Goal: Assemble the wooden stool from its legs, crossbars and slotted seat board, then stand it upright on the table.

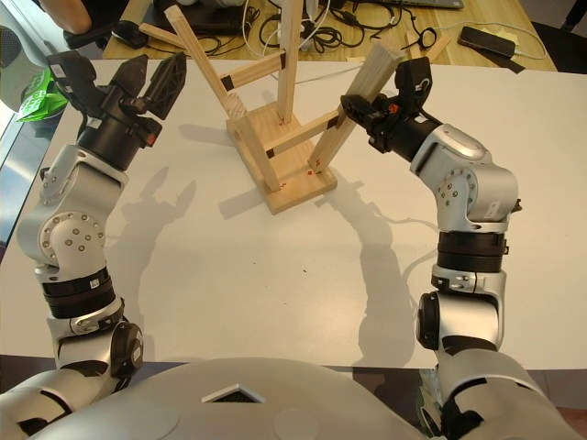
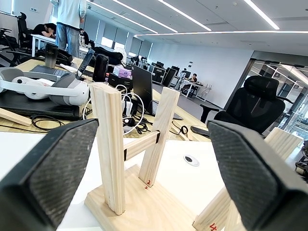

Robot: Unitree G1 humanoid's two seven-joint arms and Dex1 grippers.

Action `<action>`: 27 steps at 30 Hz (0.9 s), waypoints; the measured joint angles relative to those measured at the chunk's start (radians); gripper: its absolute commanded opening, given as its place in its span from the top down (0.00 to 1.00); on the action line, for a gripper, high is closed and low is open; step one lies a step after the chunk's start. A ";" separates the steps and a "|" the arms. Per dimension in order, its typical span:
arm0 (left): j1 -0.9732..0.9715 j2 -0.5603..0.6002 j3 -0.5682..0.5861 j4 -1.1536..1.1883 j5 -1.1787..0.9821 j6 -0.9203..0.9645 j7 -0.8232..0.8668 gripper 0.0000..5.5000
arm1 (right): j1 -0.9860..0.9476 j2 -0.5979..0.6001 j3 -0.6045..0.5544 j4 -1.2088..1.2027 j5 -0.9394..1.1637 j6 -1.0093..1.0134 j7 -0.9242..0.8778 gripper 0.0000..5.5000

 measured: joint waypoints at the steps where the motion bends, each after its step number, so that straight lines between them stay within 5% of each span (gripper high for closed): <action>1: 0.000 0.000 0.000 0.000 0.000 0.000 0.000 0.24 | 0.005 0.002 -0.002 -0.005 0.004 0.000 0.006 0.79; 27: 0.001 0.000 -0.009 0.010 0.007 -0.011 -0.001 0.24 | -0.015 0.010 -0.030 0.016 -0.013 -0.099 -0.009 0.79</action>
